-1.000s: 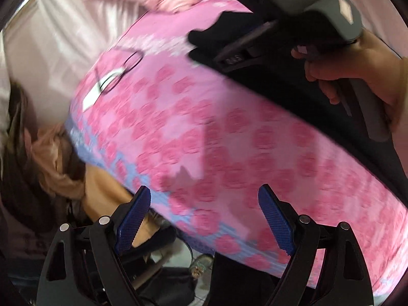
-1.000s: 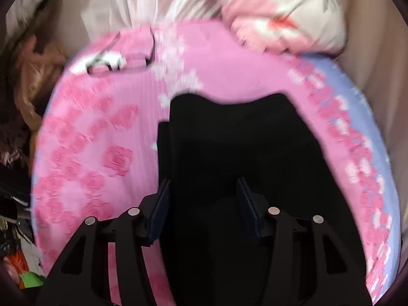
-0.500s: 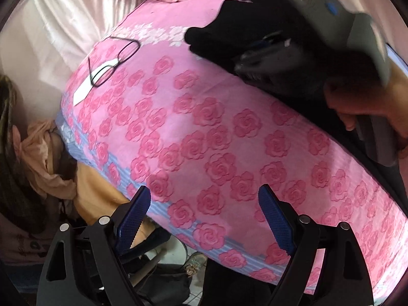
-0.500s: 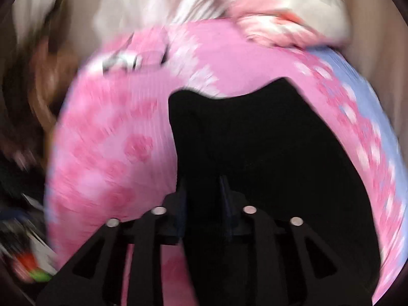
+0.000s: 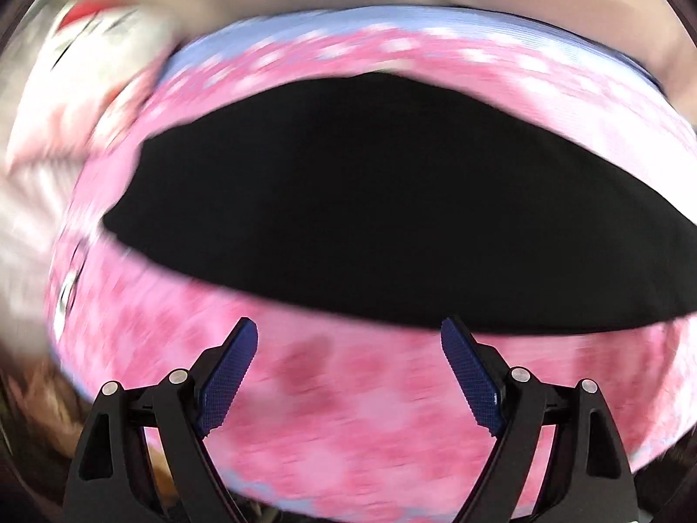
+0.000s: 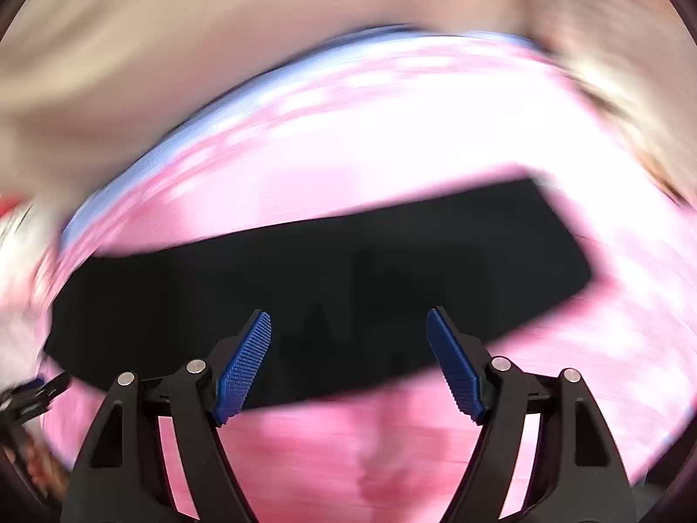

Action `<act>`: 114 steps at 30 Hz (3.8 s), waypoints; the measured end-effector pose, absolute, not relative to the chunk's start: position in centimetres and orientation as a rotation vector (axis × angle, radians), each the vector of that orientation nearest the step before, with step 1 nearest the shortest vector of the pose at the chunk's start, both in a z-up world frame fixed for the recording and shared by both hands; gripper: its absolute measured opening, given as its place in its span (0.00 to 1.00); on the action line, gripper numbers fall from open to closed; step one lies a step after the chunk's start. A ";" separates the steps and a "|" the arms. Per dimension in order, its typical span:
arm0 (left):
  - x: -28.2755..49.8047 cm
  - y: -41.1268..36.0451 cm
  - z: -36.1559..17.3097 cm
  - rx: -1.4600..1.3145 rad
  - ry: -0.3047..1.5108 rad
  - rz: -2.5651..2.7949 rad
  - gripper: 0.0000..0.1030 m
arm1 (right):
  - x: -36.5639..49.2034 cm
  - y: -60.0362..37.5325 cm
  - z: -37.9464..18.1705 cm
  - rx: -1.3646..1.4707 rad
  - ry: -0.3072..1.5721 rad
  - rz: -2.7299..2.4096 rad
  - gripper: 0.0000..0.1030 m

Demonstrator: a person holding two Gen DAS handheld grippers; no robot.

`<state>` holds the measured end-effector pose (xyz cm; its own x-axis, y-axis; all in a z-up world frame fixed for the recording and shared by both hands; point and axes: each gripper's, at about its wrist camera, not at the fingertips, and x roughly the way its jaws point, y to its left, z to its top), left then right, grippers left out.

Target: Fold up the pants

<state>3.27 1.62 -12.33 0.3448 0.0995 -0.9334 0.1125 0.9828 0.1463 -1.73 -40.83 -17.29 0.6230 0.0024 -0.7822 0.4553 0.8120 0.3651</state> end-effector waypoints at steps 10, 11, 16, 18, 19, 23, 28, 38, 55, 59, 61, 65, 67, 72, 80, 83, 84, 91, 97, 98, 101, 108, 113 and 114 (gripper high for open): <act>1.5 -13.2 -12.3 0.364 1.205 -0.200 0.82 | -8.0 -52.7 -22.8 0.826 0.744 -0.413 0.61; 1.3 -13.9 -12.3 0.377 1.206 -0.200 0.82 | -8.0 -52.5 -22.3 0.802 0.719 -0.393 0.54; 0.6 -15.3 -12.3 0.396 1.204 -0.175 0.82 | -4.3 -52.1 -23.4 0.645 0.852 -0.265 0.43; 0.7 -15.7 -12.5 0.394 1.215 -0.157 0.82 | -3.9 -52.0 -23.8 0.599 0.869 -0.251 0.43; 0.7 -15.7 -12.5 0.392 1.218 -0.151 0.82 | -3.6 -51.8 -23.7 0.569 0.880 -0.236 0.44; 0.3 -16.0 -12.4 0.383 1.211 -0.136 0.82 | -3.0 -51.2 -22.7 0.465 0.952 -0.171 0.11; 0.0 -16.2 -12.2 0.383 1.203 -0.122 0.82 | -3.4 -52.2 -22.0 0.369 0.944 -0.189 0.12; -0.8 -15.1 -11.9 0.370 1.203 -0.103 0.82 | -7.3 -55.6 -24.1 0.828 0.782 -0.230 0.69; -1.3 -11.3 -10.9 0.349 1.195 -0.043 0.82 | -4.8 -53.3 -27.2 0.992 0.629 -0.177 0.19; -1.1 -9.8 -10.1 0.343 1.179 -0.024 0.82 | -5.2 -52.7 -25.0 0.999 0.589 -0.204 0.17; -0.9 -8.6 -9.7 0.328 1.172 -0.013 0.82 | -5.3 -52.3 -23.2 0.983 0.568 -0.203 0.17; -0.1 -5.3 -8.9 0.277 1.162 0.020 0.82 | -3.9 -49.7 -17.7 0.894 0.537 -0.146 0.17; 0.2 -3.7 -8.7 0.250 1.162 0.032 0.82 | -2.7 -47.6 -14.8 0.842 0.521 -0.101 0.17; 1.2 1.4 -8.3 0.179 1.159 0.066 0.82 | 1.8 -40.3 -7.8 0.715 0.506 0.043 0.17; 2.3 10.4 -8.6 0.046 1.152 0.118 0.82 | 9.4 -24.3 -2.4 0.461 0.605 0.275 0.17; 2.6 14.2 -8.8 0.016 1.143 0.150 0.82 | 11.7 -18.4 -2.8 0.378 0.669 0.335 0.17; 2.7 15.1 -8.9 0.008 1.141 0.157 0.82 | 12.5 -16.8 -3.2 0.352 0.693 0.349 0.17; 2.7 22.2 -10.2 -0.074 1.150 0.222 0.82 | 15.4 -6.1 -9.2 0.129 0.889 0.430 0.17; 3.0 25.9 -11.0 -0.124 1.160 0.247 0.82 | 15.4 -1.6 -14.7 -0.052 1.022 0.437 0.18; 3.0 26.2 -11.1 -0.126 1.160 0.247 0.82 | 15.3 -1.0 -15.4 -0.088 1.036 0.433 0.21; 3.2 26.6 -11.3 -0.116 1.157 0.244 0.82 | 14.3 -0.3 -15.3 -0.112 1.038 0.451 0.43; 4.2 26.2 -10.9 -0.094 1.140 0.222 0.82 | 10.9 -5.0 -10.4 0.164 0.966 0.499 0.55; 5.1 25.1 -11.0 -0.078 1.137 0.202 0.82 | 13.9 -6.7 -12.4 0.325 0.971 0.429 0.40; 5.4 24.7 -11.1 -0.069 1.141 0.199 0.82 | 14.7 -5.8 -14.2 0.269 1.022 0.416 0.39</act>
<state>5.39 24.73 -11.10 0.4015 0.1217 -0.9077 -0.1924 0.9802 0.0463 14.71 -5.76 -14.23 0.4542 0.4554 -0.7657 -0.2085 0.8899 0.4056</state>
